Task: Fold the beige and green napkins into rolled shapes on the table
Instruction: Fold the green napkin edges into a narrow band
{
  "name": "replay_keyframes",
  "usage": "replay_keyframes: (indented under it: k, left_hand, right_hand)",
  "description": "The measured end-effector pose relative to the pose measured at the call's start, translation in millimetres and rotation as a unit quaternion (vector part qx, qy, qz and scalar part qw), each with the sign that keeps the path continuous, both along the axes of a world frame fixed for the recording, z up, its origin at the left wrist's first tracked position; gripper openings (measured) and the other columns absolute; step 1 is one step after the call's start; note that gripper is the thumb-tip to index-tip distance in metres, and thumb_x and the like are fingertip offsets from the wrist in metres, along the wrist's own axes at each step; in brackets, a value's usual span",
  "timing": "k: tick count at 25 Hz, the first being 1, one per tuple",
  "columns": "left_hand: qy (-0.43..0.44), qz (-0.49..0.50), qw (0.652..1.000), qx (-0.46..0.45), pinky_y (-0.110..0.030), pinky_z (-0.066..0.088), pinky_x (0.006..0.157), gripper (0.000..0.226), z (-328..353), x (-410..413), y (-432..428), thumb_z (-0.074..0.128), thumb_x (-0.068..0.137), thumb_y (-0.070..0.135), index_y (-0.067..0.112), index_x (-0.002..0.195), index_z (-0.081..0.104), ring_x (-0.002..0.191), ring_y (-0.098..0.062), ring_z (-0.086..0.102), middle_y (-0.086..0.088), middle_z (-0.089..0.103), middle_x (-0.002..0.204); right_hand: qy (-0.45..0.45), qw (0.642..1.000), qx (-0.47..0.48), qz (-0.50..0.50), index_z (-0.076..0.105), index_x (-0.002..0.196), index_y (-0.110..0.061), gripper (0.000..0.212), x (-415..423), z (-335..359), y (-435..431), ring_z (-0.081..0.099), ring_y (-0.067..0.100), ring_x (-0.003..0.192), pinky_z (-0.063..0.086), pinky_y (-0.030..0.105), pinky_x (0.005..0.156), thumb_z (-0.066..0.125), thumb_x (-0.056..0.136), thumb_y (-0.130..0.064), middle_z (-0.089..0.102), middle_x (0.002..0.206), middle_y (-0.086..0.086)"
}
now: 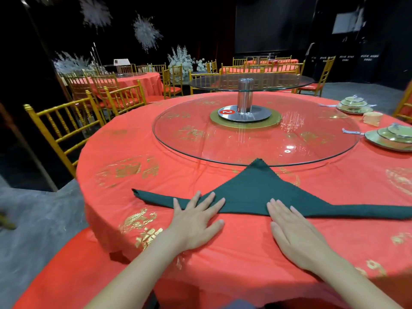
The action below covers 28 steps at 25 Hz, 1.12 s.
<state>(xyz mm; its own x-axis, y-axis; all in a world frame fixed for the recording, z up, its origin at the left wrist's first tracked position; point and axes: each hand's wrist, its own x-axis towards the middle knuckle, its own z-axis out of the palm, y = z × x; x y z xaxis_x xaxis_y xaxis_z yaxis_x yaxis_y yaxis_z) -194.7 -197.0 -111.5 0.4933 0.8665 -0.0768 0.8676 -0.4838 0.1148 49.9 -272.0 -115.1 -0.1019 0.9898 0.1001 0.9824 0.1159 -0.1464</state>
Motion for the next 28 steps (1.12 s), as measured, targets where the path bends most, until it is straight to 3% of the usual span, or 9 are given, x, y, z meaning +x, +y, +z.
replay_keyframes:
  k: [10, 19, 22, 24, 26, 28]
  left_hand:
    - [0.02, 0.078, 0.996, -0.035, -0.065, -0.009, 0.109, 0.051, 3, -50, 22, 0.016, 0.091, 0.066, 0.062, 0.137, -0.005, 0.144, -0.028, -0.014, 0.014, -0.011, 0.157]
    - [0.026, 0.124, 0.991, -0.04, -0.068, -0.005, 0.107, 0.055, 6, -76, 31, 0.011, 0.086, 0.071, 0.06, 0.138, -0.003, 0.145, -0.029, -0.011, 0.014, -0.008, 0.157]
    - [0.038, 0.13, 0.991, -0.013, -0.069, -0.004, 0.106, 0.056, 7, -59, 31, 0.015, 0.09, 0.067, 0.054, 0.142, -0.002, 0.145, -0.032, -0.008, 0.009, -0.008, 0.158]
    - [0.051, 0.07, 0.995, 0.043, -0.064, 0.0, 0.108, 0.051, 12, -28, 23, 0.022, 0.097, 0.054, 0.049, 0.145, 0.005, 0.145, -0.034, -0.002, 0.005, -0.008, 0.159]
    - [0.041, -0.039, 0.992, 0.11, -0.053, 0.017, 0.111, 0.048, 14, 11, 15, 0.032, 0.098, 0.044, 0.04, 0.144, 0.023, 0.143, -0.032, 0.017, 0.001, 0.01, 0.158]
    - [0.011, -0.134, 0.981, 0.139, -0.042, 0.042, 0.096, 0.041, 15, 45, 8, 0.04, 0.093, 0.041, 0.027, 0.13, 0.051, 0.123, -0.028, 0.049, -0.004, 0.047, 0.139]
  right_hand:
    - [0.017, 1.0, 0.0, 0.001, 0.004, 0.15, -0.021, 0.095, 1, 1, 0, -0.014, -0.009, 0.132, -0.011, 0.016, 0.111, -0.02, 0.064, -0.052, 0.0, 0.157, -0.01]
    - [0.005, 1.0, -0.005, 0.012, 0.003, 0.15, -0.02, 0.096, 1, 2, 0, -0.015, -0.006, 0.134, -0.011, 0.017, 0.11, -0.018, 0.062, -0.051, -0.003, 0.158, -0.007]
    - [-0.002, 1.0, 0.011, 0.011, 0.006, 0.151, -0.019, 0.099, 1, 3, 2, -0.006, 0.002, 0.143, -0.01, 0.019, 0.11, -0.016, 0.06, -0.051, 0.001, 0.158, -0.004]
    - [-0.009, 1.0, 0.019, 0.013, 0.009, 0.151, -0.019, 0.099, 2, 2, 4, -0.002, 0.005, 0.145, -0.008, 0.02, 0.11, -0.015, 0.06, -0.052, 0.004, 0.159, -0.003]
    - [-0.013, 0.999, 0.025, 0.016, 0.013, 0.15, -0.018, 0.099, 1, 2, 7, 0.003, 0.008, 0.145, -0.004, 0.021, 0.112, -0.014, 0.061, -0.052, 0.009, 0.158, -0.001]
    - [-0.012, 1.0, 0.02, 0.016, 0.017, 0.15, -0.018, 0.094, 2, 1, 12, 0.007, 0.008, 0.145, 0.0, 0.022, 0.114, -0.011, 0.067, -0.053, 0.012, 0.158, -0.001]
